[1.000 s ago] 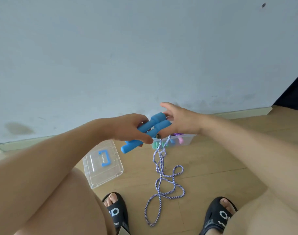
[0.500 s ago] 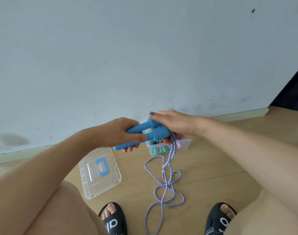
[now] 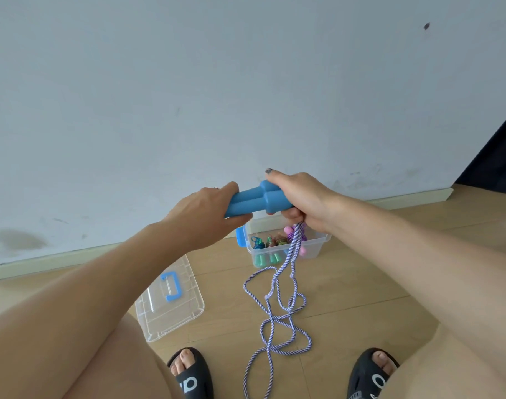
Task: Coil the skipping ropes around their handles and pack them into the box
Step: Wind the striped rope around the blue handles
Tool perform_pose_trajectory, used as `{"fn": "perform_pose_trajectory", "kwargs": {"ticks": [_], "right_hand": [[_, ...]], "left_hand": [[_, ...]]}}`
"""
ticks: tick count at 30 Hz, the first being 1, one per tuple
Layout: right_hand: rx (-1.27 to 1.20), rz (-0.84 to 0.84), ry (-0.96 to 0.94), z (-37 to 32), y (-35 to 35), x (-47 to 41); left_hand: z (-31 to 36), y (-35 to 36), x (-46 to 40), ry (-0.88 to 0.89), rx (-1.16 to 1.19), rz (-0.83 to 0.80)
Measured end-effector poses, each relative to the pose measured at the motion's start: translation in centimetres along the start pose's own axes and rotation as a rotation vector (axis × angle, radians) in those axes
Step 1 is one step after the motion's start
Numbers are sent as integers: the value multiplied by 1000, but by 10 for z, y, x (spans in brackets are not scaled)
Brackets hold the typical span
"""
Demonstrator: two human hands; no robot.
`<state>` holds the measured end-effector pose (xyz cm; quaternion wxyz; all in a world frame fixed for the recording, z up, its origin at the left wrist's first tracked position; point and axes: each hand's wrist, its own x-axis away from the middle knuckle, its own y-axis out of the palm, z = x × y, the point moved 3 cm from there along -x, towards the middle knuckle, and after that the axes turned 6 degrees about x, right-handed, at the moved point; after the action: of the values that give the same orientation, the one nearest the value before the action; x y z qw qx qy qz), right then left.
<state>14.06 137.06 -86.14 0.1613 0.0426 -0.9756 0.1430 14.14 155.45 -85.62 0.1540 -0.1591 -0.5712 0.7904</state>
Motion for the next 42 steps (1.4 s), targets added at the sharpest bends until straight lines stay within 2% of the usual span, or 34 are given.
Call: {"fn": "perform_pose_trajectory", "kwargs": {"ticks": [4,7,12,14,19,22,26,29,31,33,36,39,42], "right_hand": [[-72,1,27,1,3,5],[-120,3,41,-2,6,9],[-89,-56,27,-1,6,9],[-56,-30,-17,1,4,7],[334,289,-288,3,-6,5],[585,367,-454,4,1,10],[1372,322,-539,5,25,22],[1576,148,-561,6,44,35],[1595,59,-622,7,56,41],[1588,-9,-654,5,63,43],[1344,-126,-566,-1,51,36],[1069,-247,-491,-8,29,35],[958,-331,-438,-9,20,34]], "left_hand": [[7,-4,-2,56,-118,102],[9,-8,-2,95,-90,159],[3,-12,-1,68,-159,165],[-1,-16,-2,38,-130,184],[-13,-16,-3,-139,119,152],[-18,-14,-6,-286,279,131],[-25,-4,-11,-401,319,63],[-33,4,-11,-419,171,23],[-33,5,-9,-364,-4,27],[-26,7,-4,-237,-220,18],[-12,11,1,-47,-498,-9],[-2,16,5,80,-641,-23],[11,22,14,194,-682,-57]]}}
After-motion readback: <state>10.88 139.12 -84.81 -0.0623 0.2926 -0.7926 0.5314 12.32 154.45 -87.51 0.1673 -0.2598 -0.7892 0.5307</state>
